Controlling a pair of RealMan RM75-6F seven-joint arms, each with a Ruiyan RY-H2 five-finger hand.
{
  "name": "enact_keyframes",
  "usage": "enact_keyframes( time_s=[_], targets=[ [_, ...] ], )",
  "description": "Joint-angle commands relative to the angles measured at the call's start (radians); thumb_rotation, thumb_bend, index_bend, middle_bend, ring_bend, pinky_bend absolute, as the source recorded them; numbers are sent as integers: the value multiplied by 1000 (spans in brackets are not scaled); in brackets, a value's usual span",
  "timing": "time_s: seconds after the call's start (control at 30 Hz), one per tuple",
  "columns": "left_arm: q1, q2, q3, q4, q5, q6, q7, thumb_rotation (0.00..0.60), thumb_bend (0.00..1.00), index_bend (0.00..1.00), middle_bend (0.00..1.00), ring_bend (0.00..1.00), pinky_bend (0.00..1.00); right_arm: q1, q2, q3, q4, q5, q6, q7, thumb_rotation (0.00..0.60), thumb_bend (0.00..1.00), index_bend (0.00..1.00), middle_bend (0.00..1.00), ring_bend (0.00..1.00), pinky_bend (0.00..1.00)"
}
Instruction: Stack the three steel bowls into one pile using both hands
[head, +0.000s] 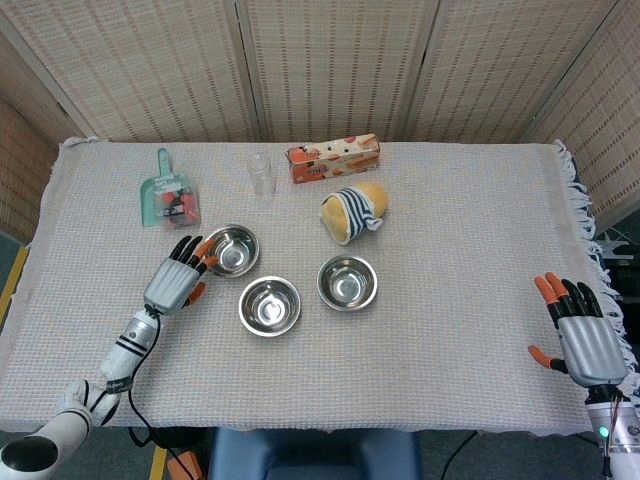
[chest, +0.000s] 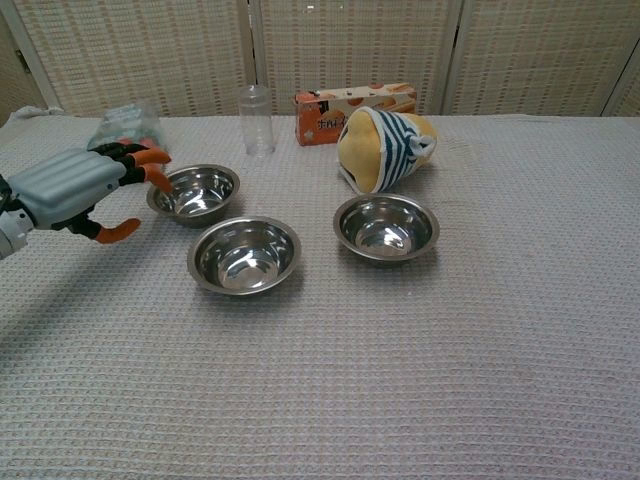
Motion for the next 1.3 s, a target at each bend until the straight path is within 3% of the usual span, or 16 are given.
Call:
enact_keyframes(
  time_s=[0.03, 0.17, 0.43, 0.83, 1.03, 1.3],
  targets=[
    [-21, -27, 16, 32, 6, -5, -18, 600, 452, 249, 42, 0, 76, 1, 4, 3, -1, 10, -4, 5, 600, 65, 0, 0, 0, 0],
    [-47, -60, 27, 81, 1, -34, -39, 600, 452, 294, 45, 0, 76, -1, 10, 5, -4, 14, -1, 11, 600, 65, 0, 0, 0, 0],
    [-74, -107, 42, 168, -8, -55, -62, 600, 464, 518, 85, 0, 76, -3, 17, 5, -10, 28, -4, 11, 600, 65, 0, 0, 0, 0],
    [-73, -132, 36, 223, -38, 23, -42, 600, 476, 605, 132, 23, 81, -3, 21, -1, -18, 27, -6, 7, 600, 64, 0, 0, 0, 0],
    [-55, -97, 17, 171, -61, 121, -36, 600, 475, 604, 136, 24, 83, -4, 21, -9, -23, 11, -3, 4, 600, 65, 0, 0, 0, 0],
    [-46, -58, 17, -29, -48, 244, 68, 600, 474, 590, 135, 24, 85, -10, 33, -24, -35, -26, 12, 18, 600, 65, 0, 0, 0, 0]
  ],
)
